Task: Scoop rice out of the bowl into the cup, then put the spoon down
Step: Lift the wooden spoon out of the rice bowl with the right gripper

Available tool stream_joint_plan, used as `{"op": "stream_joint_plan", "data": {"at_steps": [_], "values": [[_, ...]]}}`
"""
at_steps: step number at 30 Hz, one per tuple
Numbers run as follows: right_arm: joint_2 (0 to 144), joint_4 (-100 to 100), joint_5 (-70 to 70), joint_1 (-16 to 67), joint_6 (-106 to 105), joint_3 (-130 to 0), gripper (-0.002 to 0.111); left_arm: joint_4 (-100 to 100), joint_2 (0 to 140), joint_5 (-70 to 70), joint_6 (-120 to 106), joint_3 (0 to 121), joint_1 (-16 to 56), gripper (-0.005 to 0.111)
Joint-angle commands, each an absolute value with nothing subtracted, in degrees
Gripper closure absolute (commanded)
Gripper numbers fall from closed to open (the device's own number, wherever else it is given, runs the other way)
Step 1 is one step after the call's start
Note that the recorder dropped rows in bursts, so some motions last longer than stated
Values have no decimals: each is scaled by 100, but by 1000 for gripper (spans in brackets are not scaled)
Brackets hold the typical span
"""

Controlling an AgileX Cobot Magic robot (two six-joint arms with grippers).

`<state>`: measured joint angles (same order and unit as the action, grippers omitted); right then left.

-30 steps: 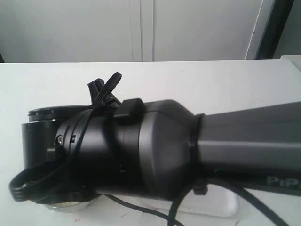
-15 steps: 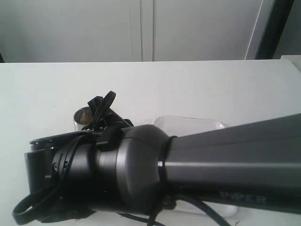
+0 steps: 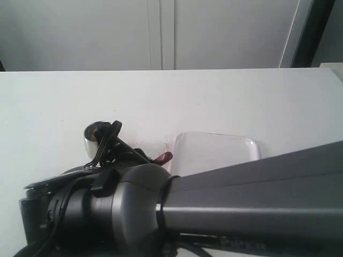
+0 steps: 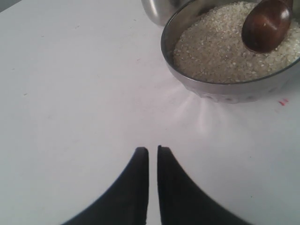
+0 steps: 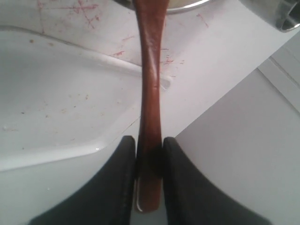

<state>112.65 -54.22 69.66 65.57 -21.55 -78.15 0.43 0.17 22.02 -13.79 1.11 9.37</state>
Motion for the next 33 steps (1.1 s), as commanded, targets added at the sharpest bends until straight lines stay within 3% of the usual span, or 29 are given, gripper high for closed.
{"op": "stream_joint_plan", "data": {"at_steps": [1, 33], "values": [[11279, -5516, 6996, 6619, -2179, -7788, 108, 51, 0, 2400, -1347, 58, 938, 92], [11279, -5056, 6105, 6619, -1810, -7798, 108, 51, 0, 2400, -1347, 58, 938, 92]]}}
